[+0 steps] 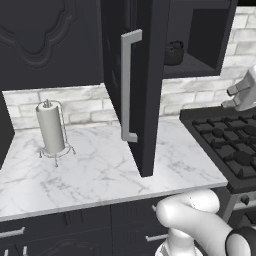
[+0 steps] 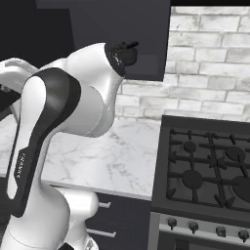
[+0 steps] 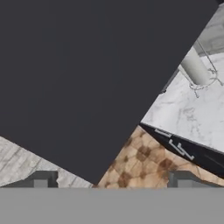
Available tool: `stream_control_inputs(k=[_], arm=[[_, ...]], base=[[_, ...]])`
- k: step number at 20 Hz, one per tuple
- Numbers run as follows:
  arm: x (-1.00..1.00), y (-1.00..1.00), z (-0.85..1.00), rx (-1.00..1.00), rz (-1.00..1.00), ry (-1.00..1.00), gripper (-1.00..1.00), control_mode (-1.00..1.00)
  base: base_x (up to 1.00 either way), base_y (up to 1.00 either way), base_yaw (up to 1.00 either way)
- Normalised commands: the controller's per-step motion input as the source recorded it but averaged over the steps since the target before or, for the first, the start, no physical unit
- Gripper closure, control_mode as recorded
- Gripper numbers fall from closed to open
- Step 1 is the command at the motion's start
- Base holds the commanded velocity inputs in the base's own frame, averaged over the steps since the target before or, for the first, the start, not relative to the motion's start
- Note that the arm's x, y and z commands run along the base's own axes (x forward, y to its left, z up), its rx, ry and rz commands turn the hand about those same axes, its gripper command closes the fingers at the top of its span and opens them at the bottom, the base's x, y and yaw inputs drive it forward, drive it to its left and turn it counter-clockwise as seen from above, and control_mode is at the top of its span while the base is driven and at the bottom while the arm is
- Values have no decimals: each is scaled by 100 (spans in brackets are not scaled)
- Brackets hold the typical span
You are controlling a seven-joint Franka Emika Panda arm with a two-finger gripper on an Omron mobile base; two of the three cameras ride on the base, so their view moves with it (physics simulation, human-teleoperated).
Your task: Open the cabinet, pick the kettle from the cabinet, and place it in the sink.
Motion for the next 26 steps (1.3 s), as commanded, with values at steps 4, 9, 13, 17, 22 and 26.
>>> stream_control_inputs(k=[4,9,13,17,22,26], arm=[[-9,-23,6,-14,-21,-22,-100,-100],[2,-11,-1,-22,-36,-16,-100,-100],[14,-14,0,-14,-43,-1,-100,-100],[21,-18,1,-3,-31,0,-100,-100],[17,-17,1,0,-13,0,-100,-100],[21,-13,0,0,-3,-1,-100,-100]], base=[[0,0,0],[0,0,0],[0,0,0],[0,0,0],[0,0,0],[0,0,0]])
